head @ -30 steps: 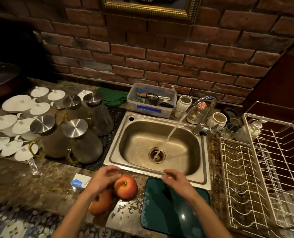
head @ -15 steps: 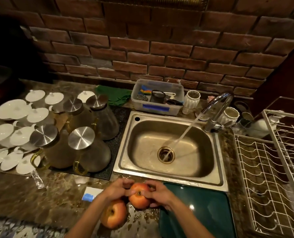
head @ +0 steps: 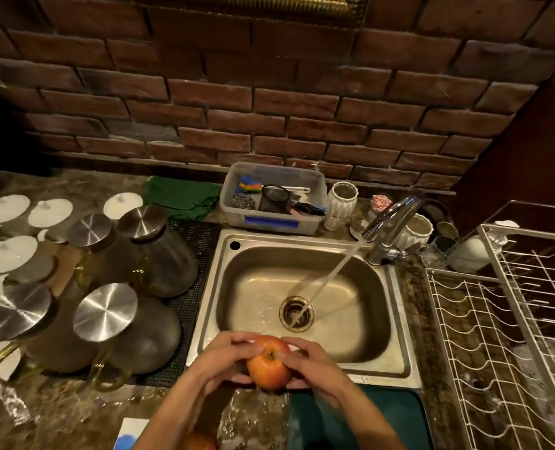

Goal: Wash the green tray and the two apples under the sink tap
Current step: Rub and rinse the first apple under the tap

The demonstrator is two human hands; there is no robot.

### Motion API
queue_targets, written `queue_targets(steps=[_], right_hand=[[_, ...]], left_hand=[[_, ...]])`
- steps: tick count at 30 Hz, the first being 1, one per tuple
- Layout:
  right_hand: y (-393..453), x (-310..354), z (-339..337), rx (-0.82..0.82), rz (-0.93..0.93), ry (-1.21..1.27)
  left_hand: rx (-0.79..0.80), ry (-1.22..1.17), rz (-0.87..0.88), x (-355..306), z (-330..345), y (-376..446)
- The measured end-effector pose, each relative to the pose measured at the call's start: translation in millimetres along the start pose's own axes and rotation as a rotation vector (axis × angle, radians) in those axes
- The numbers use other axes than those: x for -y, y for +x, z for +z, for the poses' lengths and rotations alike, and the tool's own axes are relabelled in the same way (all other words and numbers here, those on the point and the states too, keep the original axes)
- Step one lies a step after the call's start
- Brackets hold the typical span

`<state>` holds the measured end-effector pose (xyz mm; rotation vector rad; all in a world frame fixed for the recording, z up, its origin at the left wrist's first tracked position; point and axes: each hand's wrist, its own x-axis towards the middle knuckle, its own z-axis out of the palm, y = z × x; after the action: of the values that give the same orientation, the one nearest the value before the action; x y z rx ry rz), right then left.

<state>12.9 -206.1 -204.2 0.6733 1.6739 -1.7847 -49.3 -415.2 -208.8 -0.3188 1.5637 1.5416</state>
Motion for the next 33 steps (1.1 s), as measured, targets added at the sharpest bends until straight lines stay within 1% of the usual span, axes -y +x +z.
queue_targets(steps=[4, 8, 10, 13, 17, 20, 23, 26, 28, 33], right_hand=[[9.8, 25.3, -28.1, -0.059, -0.093, 0.035], [21.2, 46.8, -55.2, -0.110, -0.188, 0.041], [29.3, 52.7, -67.6, -0.133, -0.213, 0.078], [43.9, 56.0, -83.5, -0.170, -0.243, 0.166], [62.1, 56.5, -97.4, -0.141, -0.278, 0.283], [73.5, 51.1, -102.8, -0.216, -0.275, 0.264], [77.8, 46.2, -99.9, -0.266, -0.295, 0.170], [75.1, 50.2, -91.0, -0.270, -0.341, 0.097], [78.6, 50.4, -88.2, -0.326, -0.351, 0.102], [90.1, 50.0, -83.8, -0.445, -0.299, 0.221]], left_hand=[[0.025, -0.019, 0.078, -42.1, 26.2, 25.8], [0.033, 0.033, 0.143, -72.8, 48.9, 54.3], [0.042, 0.021, 0.142, -83.7, 58.6, 68.4], [0.116, 0.006, 0.124, -96.0, 72.5, 85.3], [0.219, -0.025, 0.106, -103.6, 84.6, 104.2], [0.272, -0.076, 0.044, -104.5, 87.2, 112.9], [0.270, -0.104, -0.054, -100.4, 89.6, 117.6], [0.246, -0.160, -0.090, -97.5, 96.8, 120.5], [0.205, -0.173, -0.082, -95.1, 102.9, 122.6], [0.044, -0.243, -0.007, -89.6, 120.0, 127.0]])
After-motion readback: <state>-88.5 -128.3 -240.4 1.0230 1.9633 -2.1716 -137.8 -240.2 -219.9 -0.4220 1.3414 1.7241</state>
